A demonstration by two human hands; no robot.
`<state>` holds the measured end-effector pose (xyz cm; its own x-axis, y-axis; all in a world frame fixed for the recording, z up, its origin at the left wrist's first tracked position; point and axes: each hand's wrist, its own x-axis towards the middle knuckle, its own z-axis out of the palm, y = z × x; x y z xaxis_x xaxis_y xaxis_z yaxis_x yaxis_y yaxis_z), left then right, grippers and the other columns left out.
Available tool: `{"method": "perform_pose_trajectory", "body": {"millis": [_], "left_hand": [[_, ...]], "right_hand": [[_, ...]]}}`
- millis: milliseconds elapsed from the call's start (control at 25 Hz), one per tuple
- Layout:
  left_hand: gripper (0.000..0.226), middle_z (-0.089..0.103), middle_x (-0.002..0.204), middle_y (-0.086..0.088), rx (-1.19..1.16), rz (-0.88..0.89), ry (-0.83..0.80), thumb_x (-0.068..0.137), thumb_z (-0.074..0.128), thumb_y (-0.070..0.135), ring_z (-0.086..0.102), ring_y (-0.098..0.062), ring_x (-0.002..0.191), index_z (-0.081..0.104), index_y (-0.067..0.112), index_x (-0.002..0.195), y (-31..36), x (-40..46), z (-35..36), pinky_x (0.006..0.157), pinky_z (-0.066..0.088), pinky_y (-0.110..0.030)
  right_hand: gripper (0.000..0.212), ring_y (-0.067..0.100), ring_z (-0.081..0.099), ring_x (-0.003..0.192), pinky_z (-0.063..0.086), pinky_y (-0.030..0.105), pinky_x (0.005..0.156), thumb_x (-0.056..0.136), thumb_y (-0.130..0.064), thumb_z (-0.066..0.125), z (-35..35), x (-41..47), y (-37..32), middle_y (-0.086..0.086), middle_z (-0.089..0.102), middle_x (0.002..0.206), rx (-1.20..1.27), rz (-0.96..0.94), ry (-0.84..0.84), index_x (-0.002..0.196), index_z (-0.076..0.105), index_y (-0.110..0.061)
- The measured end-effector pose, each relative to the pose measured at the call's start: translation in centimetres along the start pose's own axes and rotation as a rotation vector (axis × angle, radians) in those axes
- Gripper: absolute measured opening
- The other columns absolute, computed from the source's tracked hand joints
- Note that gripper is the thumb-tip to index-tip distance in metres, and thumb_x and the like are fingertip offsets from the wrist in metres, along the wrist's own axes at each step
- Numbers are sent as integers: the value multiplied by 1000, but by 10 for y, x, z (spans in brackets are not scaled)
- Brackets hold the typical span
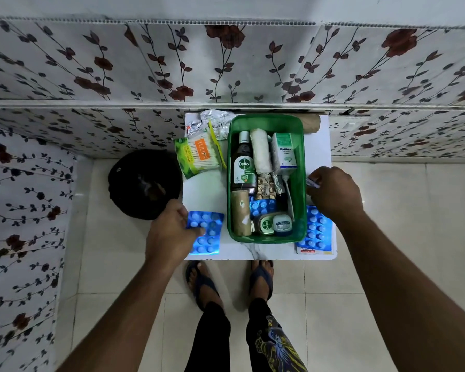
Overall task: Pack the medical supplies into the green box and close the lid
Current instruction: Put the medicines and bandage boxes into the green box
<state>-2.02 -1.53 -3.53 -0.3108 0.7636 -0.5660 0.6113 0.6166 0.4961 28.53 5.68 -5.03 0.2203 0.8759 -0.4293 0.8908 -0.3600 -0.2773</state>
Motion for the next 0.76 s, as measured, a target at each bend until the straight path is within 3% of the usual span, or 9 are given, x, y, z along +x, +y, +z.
{"method": "perform_pose_trajectory", "body": {"millis": [120, 240, 320, 480, 600, 760], "left_hand": [[37, 68, 85, 5, -145, 100, 75, 70, 76, 3, 67, -28, 84, 60, 28, 93, 5, -5, -37, 76, 54, -40], [42, 69, 96, 7, -274, 209, 136, 75, 75, 4, 69, -26, 87, 62, 38, 96, 39, -15, -68, 77, 57, -47], [43, 68, 96, 9, -311, 294, 79, 75, 75, 5, 70, -25, 87, 64, 39, 98, 79, -19, -60, 77, 58, -46], [37, 66, 100, -2, 38, 493, -44, 77, 73, 10, 61, -24, 90, 64, 28, 107, 131, -16, 1, 78, 51, -37], [35, 65, 107, -5, 220, 487, -104, 80, 70, 14, 59, -24, 93, 61, 26, 112, 136, -10, 35, 73, 44, -31], [35, 62, 113, -11, 490, 557, -96, 82, 71, 16, 60, -30, 102, 64, 14, 116, 130, -15, 56, 78, 50, -38]], "right_hand": [[23, 31, 64, 92, 38, 29, 69, 79, -26, 75, -14, -5, -3, 10, 71, 101, 92, 23, 76, 100, 71, -18], [24, 26, 64, 87, 39, 29, 69, 79, -27, 75, -30, -13, -7, 3, 72, 97, 238, 39, 183, 101, 71, -18], [23, 23, 65, 85, 44, 29, 71, 80, -27, 74, -40, -14, -8, 0, 73, 95, 357, 67, 231, 101, 70, -18], [22, 18, 63, 83, 42, 26, 71, 82, -27, 73, -51, -14, -4, -4, 70, 92, 474, 98, 282, 100, 69, -16], [21, 14, 63, 81, 42, 22, 66, 82, -26, 73, -59, -15, 5, -4, 70, 91, 510, 103, 287, 100, 69, -16], [20, 11, 63, 83, 41, 15, 64, 84, -27, 72, -62, -18, 11, -6, 69, 90, 536, 108, 254, 101, 69, -18]]}}
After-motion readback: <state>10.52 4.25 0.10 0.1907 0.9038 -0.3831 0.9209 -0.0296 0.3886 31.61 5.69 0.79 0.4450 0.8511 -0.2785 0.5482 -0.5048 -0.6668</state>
